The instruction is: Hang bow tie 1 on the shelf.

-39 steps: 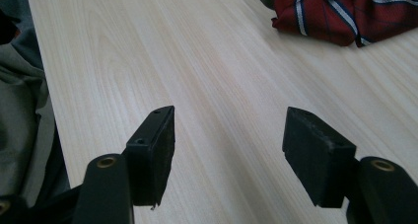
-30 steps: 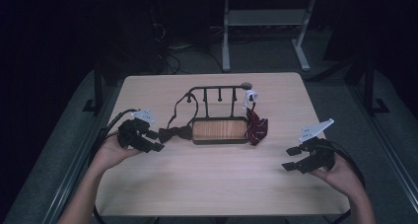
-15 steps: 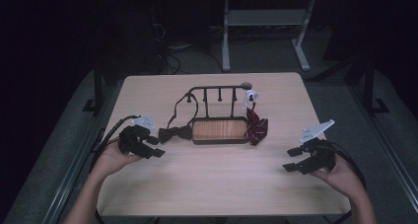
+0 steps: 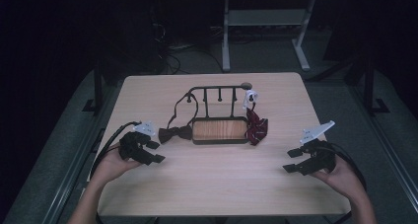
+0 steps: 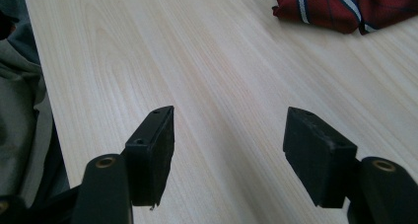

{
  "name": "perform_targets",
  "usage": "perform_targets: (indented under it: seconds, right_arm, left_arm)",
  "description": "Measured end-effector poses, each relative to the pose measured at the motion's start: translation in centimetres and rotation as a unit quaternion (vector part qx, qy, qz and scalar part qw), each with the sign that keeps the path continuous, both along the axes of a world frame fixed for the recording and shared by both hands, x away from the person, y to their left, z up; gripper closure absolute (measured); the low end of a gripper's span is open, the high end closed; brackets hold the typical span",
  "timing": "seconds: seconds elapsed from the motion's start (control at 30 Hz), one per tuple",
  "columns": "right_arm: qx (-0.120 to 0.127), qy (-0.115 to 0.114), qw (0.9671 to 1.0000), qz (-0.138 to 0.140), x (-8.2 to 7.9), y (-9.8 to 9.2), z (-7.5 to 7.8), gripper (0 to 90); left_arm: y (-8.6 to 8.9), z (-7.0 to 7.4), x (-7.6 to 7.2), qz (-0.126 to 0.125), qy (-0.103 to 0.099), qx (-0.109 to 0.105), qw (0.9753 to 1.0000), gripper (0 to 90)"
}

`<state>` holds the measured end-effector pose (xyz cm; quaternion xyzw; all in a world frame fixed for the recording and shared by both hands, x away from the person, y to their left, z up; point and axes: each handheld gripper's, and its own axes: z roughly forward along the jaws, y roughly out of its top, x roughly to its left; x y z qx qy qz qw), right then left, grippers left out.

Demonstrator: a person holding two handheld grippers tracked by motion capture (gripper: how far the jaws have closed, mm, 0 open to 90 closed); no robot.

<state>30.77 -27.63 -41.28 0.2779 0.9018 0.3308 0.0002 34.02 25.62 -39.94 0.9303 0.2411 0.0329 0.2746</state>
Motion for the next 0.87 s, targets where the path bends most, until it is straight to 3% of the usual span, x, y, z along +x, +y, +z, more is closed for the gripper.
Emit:
perform_targets:
  seconds: [0.3, 0.4, 0.53, 0.57, 0.87]
  right_arm:
    - [-0.002, 0.002, 1.0, 0.003, 0.0, 0.1, -0.2, 36.1]
    - [-0.002, 0.002, 1.0, 0.003, 0.0, 0.1, -0.3, 36.0]
    - [-0.004, 0.001, 1.0, 0.004, 0.0, 0.1, -0.3, 36.1]
    - [-0.004, 0.001, 1.0, 0.004, 0.0, 0.1, -0.3, 36.1]
    - [-0.002, -0.003, 1.0, 0.006, -0.2, 0.4, -0.2, 36.1]
  left_arm:
    - [0.0, -0.2, -0.5, -0.004, -0.005, -0.003, 1.0, 39.7]
    - [0.0, -0.6, -0.9, 0.006, -0.01, -0.016, 0.9998, 38.7]
    - [-0.1, -1.1, -1.2, 0.005, -0.009, -0.017, 0.9998, 38.6]
    - [0.0, -1.2, -1.2, -0.001, -0.012, -0.008, 0.9999, 38.4]
    - [0.2, -2.1, -2.1, 0.005, -0.016, -0.024, 0.9996, 35.3]
